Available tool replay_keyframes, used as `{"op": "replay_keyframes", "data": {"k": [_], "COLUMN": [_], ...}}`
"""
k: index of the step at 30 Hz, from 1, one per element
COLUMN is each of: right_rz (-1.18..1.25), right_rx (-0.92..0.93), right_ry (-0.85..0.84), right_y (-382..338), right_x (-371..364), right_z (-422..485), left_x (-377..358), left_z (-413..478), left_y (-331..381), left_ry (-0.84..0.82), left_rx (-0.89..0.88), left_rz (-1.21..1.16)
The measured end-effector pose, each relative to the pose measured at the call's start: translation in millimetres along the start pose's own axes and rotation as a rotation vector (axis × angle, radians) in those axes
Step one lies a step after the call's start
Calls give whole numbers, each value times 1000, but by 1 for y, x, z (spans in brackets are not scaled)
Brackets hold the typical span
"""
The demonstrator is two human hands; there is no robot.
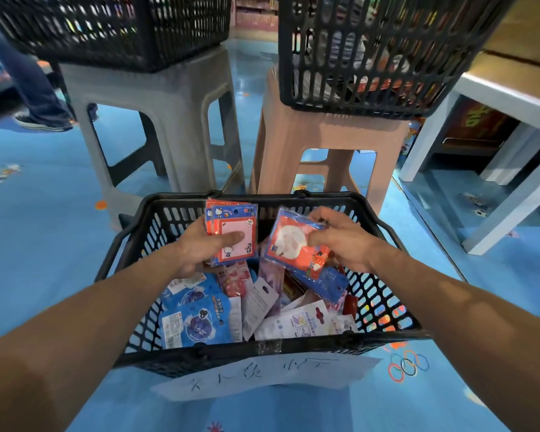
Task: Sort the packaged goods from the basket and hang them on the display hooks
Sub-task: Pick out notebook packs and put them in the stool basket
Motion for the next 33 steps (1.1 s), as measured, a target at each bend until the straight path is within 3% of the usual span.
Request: {"op": "replay_keyframes", "data": {"k": [5,13,17,20,22,24,28,33], "right_rz": [-346,-659,-750,-955,-1026,-1047,-1287,-1327], "right_rx": [208,504,582,625,589,419,-38,-138], "right_ry": [-112,88,112,262,368,359,109,27], "right_y": [-30,-60,-62,-58,-52,-32,30,62], "right_x": [-37,-58,-65,-57,-42,-24,-14,-16], "right_z": [-9,-1,-1,0,3,13,22,19], "left_x": [-14,-46,-50,-49,-46,-44,-41,-39], "left_z": [-15,-31,-27,-21,-16,-10,-3,4], "left_y": [2,-7,-5,-7,-8,-9,-13,-20], "left_ry": [-139,-390,-392,-349,-288,-233,-174,-137], "left_rx": [72,201,154,123,115,116,125,141], "left_rz": [-15,75,89,141,143,125,63,61]}}
Point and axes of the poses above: each hand's wrist, its own z-axis towards the middle knuckle, its own x-axis out of the back of the hand, y = z × x, the point moved 8 cm from there along z, towards the middle knuckle, and after that the axes turned 2 degrees about -z, right-handed, at the moved point
